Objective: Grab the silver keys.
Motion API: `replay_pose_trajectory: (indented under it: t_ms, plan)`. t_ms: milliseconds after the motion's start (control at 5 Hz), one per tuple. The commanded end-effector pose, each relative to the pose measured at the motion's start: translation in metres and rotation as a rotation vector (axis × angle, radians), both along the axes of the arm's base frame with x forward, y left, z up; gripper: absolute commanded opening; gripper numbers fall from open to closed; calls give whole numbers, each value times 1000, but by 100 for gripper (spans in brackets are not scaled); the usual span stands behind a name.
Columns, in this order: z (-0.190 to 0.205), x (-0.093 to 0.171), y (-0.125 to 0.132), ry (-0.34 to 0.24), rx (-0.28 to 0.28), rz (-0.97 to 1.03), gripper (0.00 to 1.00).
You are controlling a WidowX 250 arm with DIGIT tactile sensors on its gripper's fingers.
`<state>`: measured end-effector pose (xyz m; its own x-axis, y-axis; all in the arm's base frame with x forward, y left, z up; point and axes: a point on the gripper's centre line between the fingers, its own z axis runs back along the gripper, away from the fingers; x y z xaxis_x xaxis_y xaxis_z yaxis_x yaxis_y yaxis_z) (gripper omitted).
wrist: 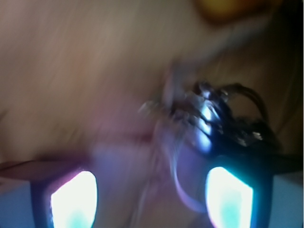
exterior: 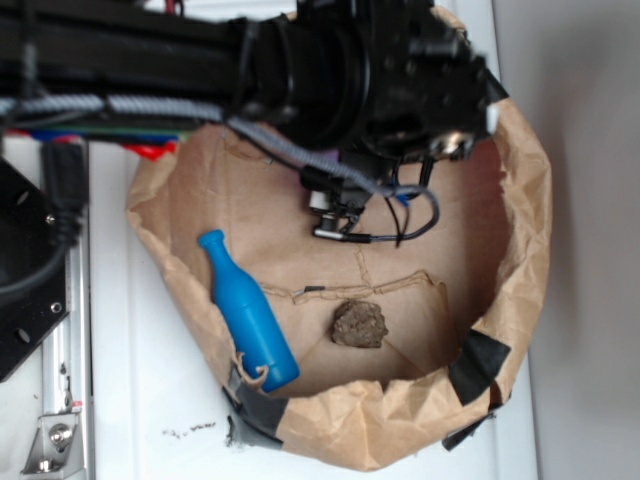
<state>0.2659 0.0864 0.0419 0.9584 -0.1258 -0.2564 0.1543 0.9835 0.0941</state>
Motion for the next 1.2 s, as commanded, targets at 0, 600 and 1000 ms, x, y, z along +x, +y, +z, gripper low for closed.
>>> replay_pose_trajectory:
  t_ms: [0, 600, 1000]
  plan:
    - [24, 5, 10, -129, 38, 24, 100]
    - [4, 10, 4, -196, 47, 22, 100]
    - [-21, 11, 3, -116, 27, -34, 100]
